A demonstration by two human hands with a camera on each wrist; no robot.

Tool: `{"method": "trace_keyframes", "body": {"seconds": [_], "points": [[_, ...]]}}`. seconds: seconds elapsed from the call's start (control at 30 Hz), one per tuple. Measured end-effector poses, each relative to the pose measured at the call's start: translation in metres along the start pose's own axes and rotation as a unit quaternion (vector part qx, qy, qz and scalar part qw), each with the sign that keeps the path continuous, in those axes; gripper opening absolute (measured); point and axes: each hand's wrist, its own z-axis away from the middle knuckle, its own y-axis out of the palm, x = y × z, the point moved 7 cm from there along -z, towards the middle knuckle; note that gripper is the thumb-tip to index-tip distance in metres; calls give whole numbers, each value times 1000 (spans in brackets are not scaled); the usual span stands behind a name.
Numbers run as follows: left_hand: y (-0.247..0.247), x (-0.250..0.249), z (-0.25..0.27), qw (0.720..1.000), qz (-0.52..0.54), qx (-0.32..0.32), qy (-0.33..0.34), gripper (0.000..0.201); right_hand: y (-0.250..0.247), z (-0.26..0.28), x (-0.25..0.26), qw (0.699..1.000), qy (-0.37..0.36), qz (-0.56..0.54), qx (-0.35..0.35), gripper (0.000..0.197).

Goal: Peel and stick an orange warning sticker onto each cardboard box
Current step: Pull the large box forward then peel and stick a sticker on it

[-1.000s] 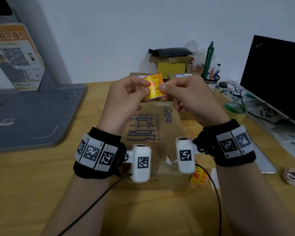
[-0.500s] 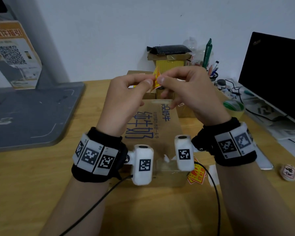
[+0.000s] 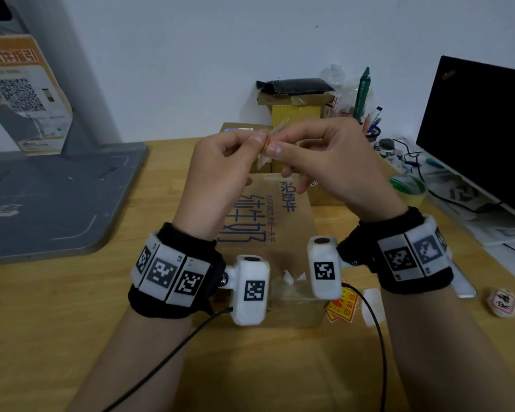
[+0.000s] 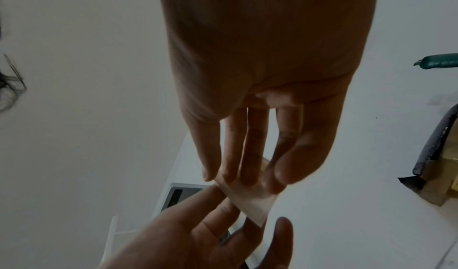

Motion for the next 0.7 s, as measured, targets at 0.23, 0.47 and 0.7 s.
{"method": "trace_keyframes", "body": {"seconds": [0.23,0.47,0.7], "points": [[1,-1,1,1000,-2,1,-1,18,-1,0,-2,1000,9,-14,-6,8],[2,0,0,1000,-6,4,5,20,-1,-2,-5,1000,12,-15,-4,6],[1,0,0,1000,1,3,-1,21,-1,-2,-3,1000,3,-16,-1,7]]}}
